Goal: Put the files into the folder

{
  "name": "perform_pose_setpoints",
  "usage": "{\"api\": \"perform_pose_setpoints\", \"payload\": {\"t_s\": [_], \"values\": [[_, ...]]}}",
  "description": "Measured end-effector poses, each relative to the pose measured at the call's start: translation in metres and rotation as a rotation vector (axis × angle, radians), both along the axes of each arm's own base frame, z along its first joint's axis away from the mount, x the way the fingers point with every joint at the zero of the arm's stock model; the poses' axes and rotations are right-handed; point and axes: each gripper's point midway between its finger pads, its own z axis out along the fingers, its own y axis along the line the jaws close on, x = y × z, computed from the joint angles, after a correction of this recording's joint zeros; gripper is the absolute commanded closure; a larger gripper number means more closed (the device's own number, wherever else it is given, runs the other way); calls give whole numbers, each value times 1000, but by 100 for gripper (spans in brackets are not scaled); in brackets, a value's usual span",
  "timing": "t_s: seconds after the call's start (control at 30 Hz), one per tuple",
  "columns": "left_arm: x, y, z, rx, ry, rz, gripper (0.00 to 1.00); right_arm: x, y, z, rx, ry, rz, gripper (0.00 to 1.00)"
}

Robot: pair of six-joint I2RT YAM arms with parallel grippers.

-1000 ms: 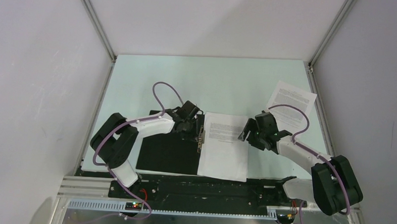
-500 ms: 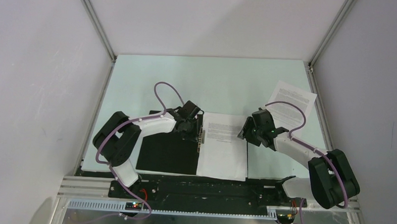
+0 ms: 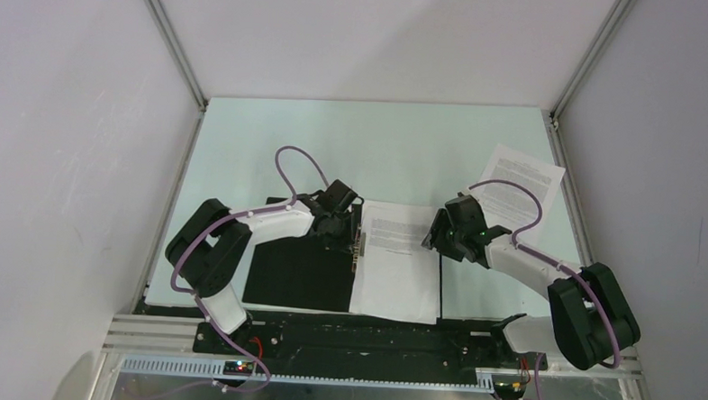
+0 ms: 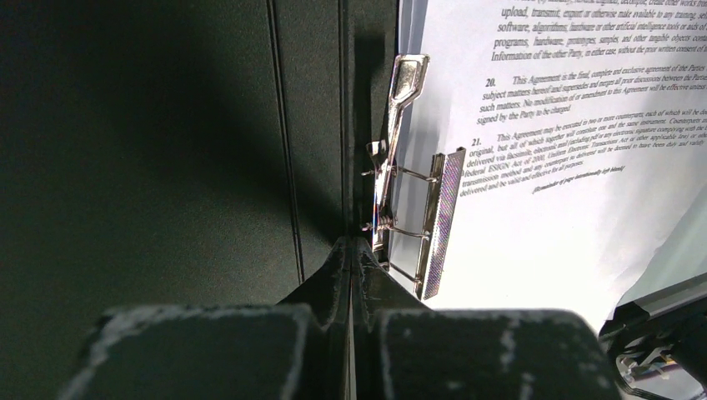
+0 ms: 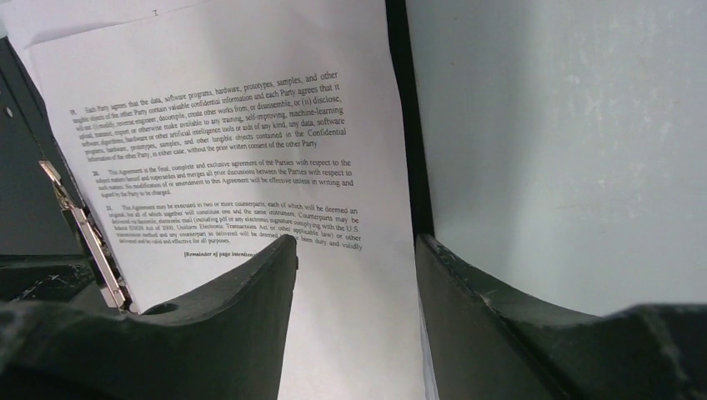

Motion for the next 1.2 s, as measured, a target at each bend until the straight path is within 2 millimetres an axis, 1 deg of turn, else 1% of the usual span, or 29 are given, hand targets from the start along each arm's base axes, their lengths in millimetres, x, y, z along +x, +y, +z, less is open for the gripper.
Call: {"api": "perform_pose_setpoints", "payload": {"t_s": [0.1,0.23,0.4,0.53,0.6,0.63,0.73,0.77,0.83,0.9,1.0,1.1,1.17,1.2], "values": [[0,0,0,0,-1,-3,100,-1,-2,-1,-8,5,-7,34],[0,0,0,0,-1,-3,99,0,-6,-2,-13,9,-17,30],[0,0,0,3,-4,-11,91,4,-11,-1,-16,9,-27,29],[0,2,2,16,-8,-30,86,13,-12,4,-19,-2,-31,39],[-2,5,7,24,-12,-39,85,23,-10,12,-19,-14,-29,43],[-4,7,11,27,-18,-45,85,26,-9,15,-20,-21,-26,44],[-8,7,32,10,-61,-63,87,48,-1,27,-22,-44,-12,49],[-10,7,40,-1,-83,-68,89,60,5,32,-22,-54,-1,50],[-20,3,53,-23,-111,-95,93,77,14,35,-19,-63,16,52],[-39,-3,59,-42,-119,-138,97,93,24,36,-19,-67,39,55],[-77,-15,55,-42,-92,-236,100,111,37,27,-22,-52,72,61],[-112,-25,47,-31,-54,-318,100,125,47,12,-30,-20,100,67],[-132,-31,45,-27,-36,-363,100,130,52,4,-33,-6,116,68],[-138,-34,44,-26,-30,-377,100,133,54,1,-35,0,122,69]]}}
